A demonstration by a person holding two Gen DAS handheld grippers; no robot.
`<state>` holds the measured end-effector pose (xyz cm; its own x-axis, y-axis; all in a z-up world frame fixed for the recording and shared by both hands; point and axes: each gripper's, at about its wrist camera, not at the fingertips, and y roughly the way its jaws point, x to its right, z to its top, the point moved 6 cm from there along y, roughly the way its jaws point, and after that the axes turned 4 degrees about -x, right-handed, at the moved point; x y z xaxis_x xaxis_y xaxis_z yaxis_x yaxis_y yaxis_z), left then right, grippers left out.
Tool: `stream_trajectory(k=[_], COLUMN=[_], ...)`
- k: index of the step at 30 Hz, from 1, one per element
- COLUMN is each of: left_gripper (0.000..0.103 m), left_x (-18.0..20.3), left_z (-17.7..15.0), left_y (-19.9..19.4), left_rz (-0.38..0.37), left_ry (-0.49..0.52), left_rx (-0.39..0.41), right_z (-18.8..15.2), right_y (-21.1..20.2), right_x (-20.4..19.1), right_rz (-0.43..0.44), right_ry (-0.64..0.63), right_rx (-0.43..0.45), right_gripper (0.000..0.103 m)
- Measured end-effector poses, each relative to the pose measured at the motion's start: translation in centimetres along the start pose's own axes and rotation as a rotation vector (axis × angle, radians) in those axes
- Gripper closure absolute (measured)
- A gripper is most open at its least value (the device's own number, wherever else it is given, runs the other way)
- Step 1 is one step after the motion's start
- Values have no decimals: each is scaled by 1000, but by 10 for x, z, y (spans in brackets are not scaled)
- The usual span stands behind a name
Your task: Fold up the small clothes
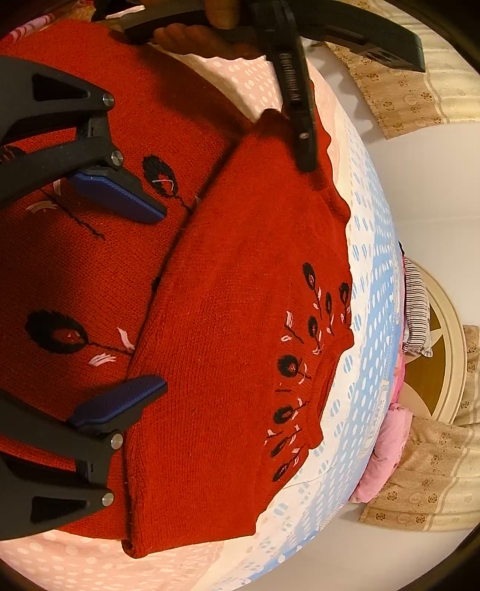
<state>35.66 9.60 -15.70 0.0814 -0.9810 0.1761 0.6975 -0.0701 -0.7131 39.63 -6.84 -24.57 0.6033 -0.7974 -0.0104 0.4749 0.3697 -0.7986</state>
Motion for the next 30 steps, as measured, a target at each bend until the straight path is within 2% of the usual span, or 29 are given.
stream_trajectory(k=[5, 8, 13, 14, 16, 17, 18, 22, 24, 30], left_gripper=[95, 94, 89, 86, 70, 64, 53, 30, 29, 23], left_x=[-1, -5, -8, -8, -10, -11, -13, -17, -19, -25], left_z=[-11, -13, -16, -17, -18, -18, -19, -20, -21, -27], left_y=[17, 18, 15, 13, 12, 12, 11, 3, 1, -9], left_rz=[28, 23, 35, 48, 67, 80, 101, 165, 200, 239], left_ry=[23, 5, 8, 11, 11, 12, 13, 53, 75, 120], left_rx=[-60, -70, -70, -66, -67, -66, -66, -39, -33, -23], right_z=[3, 7, 21, 23, 19, 14, 10, 18, 30, 64], right_y=[-7, -29, -33, -31, -18, -6, 4, -3, -6, 18], right_x=[2, 12, 49, 66, 96, 106, 110, 97, 77, 0], right_rz=[-3, 3, -202, -227, -240, -234, -207, -221, -172, -49], right_ry=[16, 76, 74, 120, 226, 258, 272, 231, 203, 47], right_rx=[10, 69, 61, 47, -14, -63, -87, -61, -23, -28], right_gripper=[17, 18, 18, 18, 18, 18, 17, 17, 17, 17])
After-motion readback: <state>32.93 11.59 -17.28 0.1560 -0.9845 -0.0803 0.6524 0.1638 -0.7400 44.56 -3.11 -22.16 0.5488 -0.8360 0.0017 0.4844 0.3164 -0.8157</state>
